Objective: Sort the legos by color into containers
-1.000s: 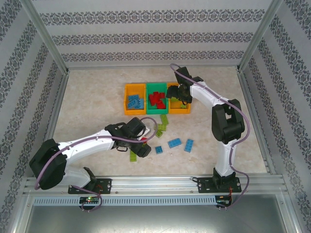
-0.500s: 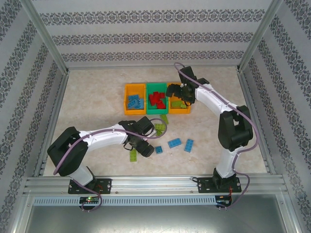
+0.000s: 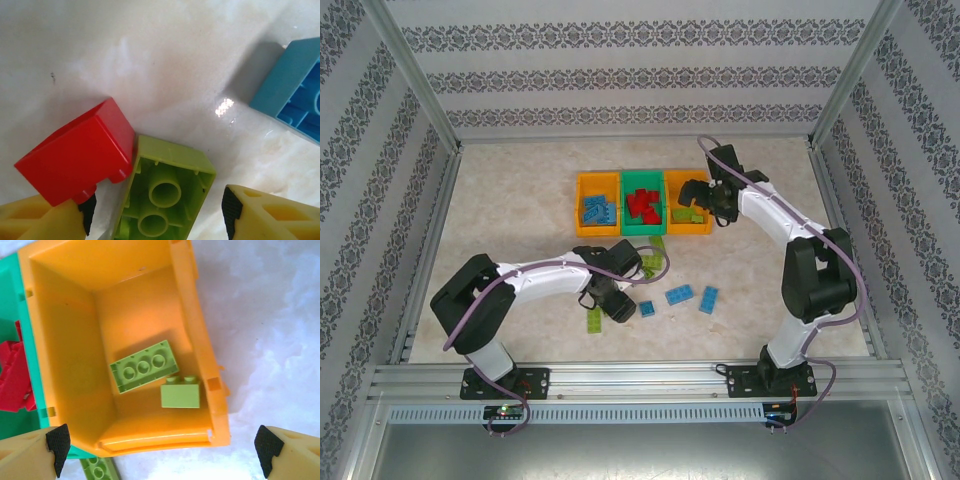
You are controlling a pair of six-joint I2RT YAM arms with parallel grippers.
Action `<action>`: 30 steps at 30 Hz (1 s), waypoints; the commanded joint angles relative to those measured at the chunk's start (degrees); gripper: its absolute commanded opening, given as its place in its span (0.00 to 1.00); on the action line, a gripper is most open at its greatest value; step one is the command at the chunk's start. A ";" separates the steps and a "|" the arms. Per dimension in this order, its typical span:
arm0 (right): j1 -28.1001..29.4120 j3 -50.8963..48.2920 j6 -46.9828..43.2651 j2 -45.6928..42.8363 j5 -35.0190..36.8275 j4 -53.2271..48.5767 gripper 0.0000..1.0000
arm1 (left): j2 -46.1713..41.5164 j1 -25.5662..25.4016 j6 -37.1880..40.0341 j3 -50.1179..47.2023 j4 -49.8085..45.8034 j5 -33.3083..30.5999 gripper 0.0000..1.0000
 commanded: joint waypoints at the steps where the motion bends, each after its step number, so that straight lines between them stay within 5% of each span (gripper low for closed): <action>1: -0.97 -1.63 -0.61 -3.08 -0.15 1.11 0.98 | 0.97 -0.79 1.08 1.55 -2.65 1.14 0.63; 15: -3.73 -5.18 -0.49 -5.61 -0.99 2.17 0.98 | 1.53 -0.79 0.35 2.72 -2.18 0.94 0.34; 30: -5.44 -8.87 -0.40 -8.24 -1.36 3.49 0.98 | -1.50 -0.79 -3.37 6.34 -3.11 3.53 0.33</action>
